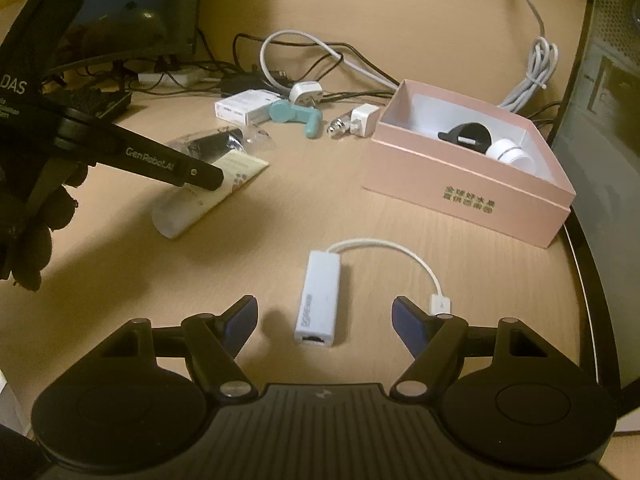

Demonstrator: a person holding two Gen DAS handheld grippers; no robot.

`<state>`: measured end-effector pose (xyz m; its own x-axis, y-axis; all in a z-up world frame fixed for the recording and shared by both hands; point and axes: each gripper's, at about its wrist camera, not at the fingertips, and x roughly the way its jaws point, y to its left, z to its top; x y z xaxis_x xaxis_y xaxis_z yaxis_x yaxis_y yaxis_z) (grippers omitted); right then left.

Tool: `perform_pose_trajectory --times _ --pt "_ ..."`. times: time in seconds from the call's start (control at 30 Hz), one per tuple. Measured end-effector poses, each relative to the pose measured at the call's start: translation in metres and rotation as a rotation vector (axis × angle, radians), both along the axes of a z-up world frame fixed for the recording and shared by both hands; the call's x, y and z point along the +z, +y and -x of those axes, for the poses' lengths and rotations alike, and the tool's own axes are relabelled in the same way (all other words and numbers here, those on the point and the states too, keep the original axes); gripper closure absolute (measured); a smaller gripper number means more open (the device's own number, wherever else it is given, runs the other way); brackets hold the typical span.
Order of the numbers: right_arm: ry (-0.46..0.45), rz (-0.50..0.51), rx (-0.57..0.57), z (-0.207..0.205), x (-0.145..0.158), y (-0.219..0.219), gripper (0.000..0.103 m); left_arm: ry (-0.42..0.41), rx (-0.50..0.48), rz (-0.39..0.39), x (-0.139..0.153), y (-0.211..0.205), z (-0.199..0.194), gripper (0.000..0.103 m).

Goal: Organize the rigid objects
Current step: 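Grasp the cream tube with the left gripper while the right gripper holds the adapter, then swing the cream tube over the pink box and open the left gripper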

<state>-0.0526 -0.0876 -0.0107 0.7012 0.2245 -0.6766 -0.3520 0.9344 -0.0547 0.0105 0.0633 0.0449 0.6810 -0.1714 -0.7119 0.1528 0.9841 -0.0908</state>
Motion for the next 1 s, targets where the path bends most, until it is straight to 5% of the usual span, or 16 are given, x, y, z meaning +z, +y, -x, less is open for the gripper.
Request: perform_pose_trajectory --times 0.2,0.3,0.6,0.73,0.83,1.0 --pt "0.002 -0.029 -0.026 -0.004 -0.001 -0.003 0.029 0.025 -0.006 0.023 -0.001 -0.001 -0.005 0.069" --pt "0.012 -0.057 -0.028 -0.014 0.000 -0.002 0.037 0.098 -0.003 0.047 -0.005 0.001 -0.011 0.068" --pt "0.051 -0.078 -0.058 -0.043 -0.006 0.000 0.053 0.114 0.006 0.012 -0.008 -0.007 -0.016 0.068" --pt "0.051 -0.050 -0.018 -0.044 -0.003 0.002 0.082 0.104 -0.006 -0.043 -0.008 -0.015 -0.014 0.068" --pt "0.066 -0.036 0.002 -0.042 -0.001 0.002 0.082 0.078 -0.040 -0.100 -0.009 -0.021 -0.010 0.067" --pt "0.072 -0.025 0.000 -0.033 0.005 -0.009 0.082 0.053 -0.032 -0.078 -0.011 -0.021 -0.006 0.072"
